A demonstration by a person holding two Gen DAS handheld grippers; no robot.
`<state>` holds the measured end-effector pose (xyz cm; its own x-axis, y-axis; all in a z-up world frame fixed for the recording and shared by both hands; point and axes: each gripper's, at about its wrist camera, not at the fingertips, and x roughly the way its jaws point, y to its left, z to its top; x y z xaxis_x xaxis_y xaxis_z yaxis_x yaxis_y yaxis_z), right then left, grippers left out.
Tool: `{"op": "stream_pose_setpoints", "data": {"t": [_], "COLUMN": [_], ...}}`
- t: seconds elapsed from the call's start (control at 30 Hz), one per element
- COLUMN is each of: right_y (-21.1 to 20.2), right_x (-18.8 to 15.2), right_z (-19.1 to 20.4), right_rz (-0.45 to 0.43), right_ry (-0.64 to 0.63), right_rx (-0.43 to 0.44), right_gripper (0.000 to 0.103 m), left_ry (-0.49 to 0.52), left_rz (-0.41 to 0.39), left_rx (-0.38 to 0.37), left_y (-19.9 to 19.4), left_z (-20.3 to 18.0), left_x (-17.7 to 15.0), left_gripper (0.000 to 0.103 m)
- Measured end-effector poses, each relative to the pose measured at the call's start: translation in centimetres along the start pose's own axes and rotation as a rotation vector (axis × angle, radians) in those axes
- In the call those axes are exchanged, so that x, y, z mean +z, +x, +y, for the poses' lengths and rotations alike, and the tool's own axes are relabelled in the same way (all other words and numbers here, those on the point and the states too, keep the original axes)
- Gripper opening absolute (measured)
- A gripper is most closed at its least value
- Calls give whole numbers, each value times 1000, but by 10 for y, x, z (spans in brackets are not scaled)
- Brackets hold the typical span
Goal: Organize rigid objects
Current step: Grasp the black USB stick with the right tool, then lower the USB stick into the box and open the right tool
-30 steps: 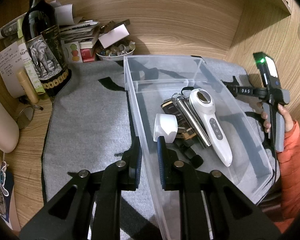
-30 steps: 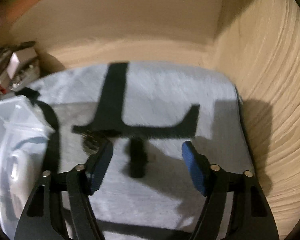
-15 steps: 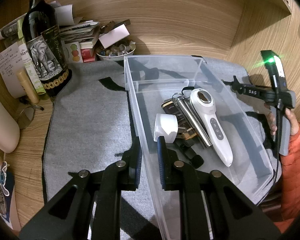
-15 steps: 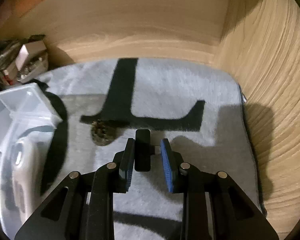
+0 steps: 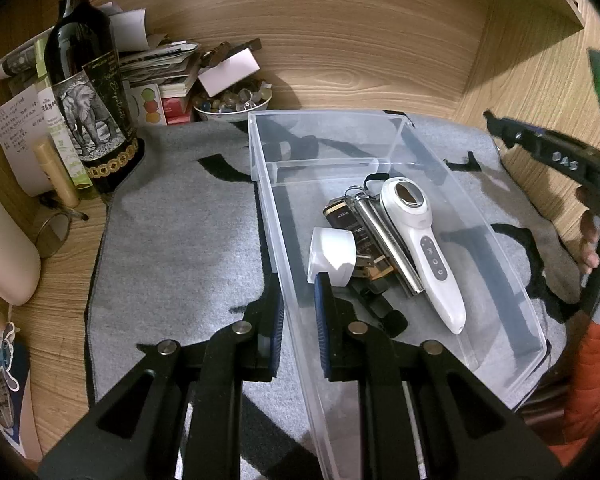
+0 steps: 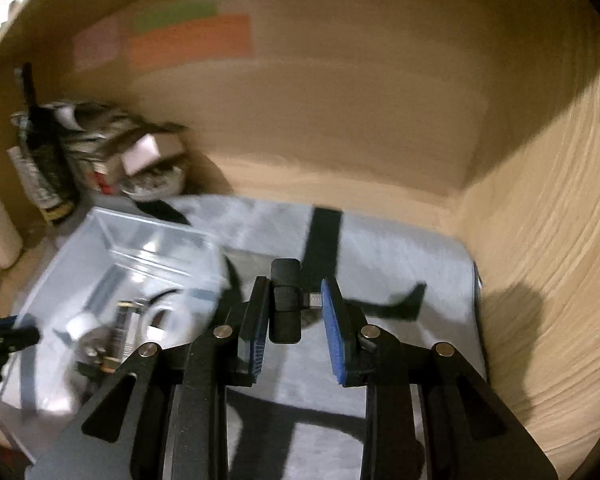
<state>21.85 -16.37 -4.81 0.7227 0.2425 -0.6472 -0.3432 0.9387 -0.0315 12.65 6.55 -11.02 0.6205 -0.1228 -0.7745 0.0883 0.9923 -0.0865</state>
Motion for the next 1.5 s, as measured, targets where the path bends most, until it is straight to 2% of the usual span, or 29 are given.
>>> {"op": "stream_pose_setpoints", "data": {"t": [0.23,0.43,0.6,0.77,0.97,1.17,1.43,1.5], "right_y": [-25,-34,-26,-7,15,24,16,13], "right_x": [8,6,0,-9,-20,-27,-23,-20], "right_z": [36,68,89,100,108,112,106,103], "right_rz": [-75,-89,-48,33,126,177,144,130], "right_ry": [-78,-149,-188,-215,-252,-261,-251,-243], "right_rx": [76,140,183,220,241,255,247,247], "right_gripper": [24,24,24,24,24,24,24,28], "left_ry": [0,0,-1,-1,-2,-3,-3,-3], "left_rz": [0,0,0,-1,-2,-2,-2,-2], "left_rx": [0,0,-2,-2,-4,-4,-4,-4], "left_y": [0,0,0,0,-1,-1,-1,-1], "left_z": [0,0,0,0,0,0,1,1], "left_x": [0,0,0,0,-1,-1,-1,-1], "left_gripper": [15,15,15,15,15,15,15,15]}}
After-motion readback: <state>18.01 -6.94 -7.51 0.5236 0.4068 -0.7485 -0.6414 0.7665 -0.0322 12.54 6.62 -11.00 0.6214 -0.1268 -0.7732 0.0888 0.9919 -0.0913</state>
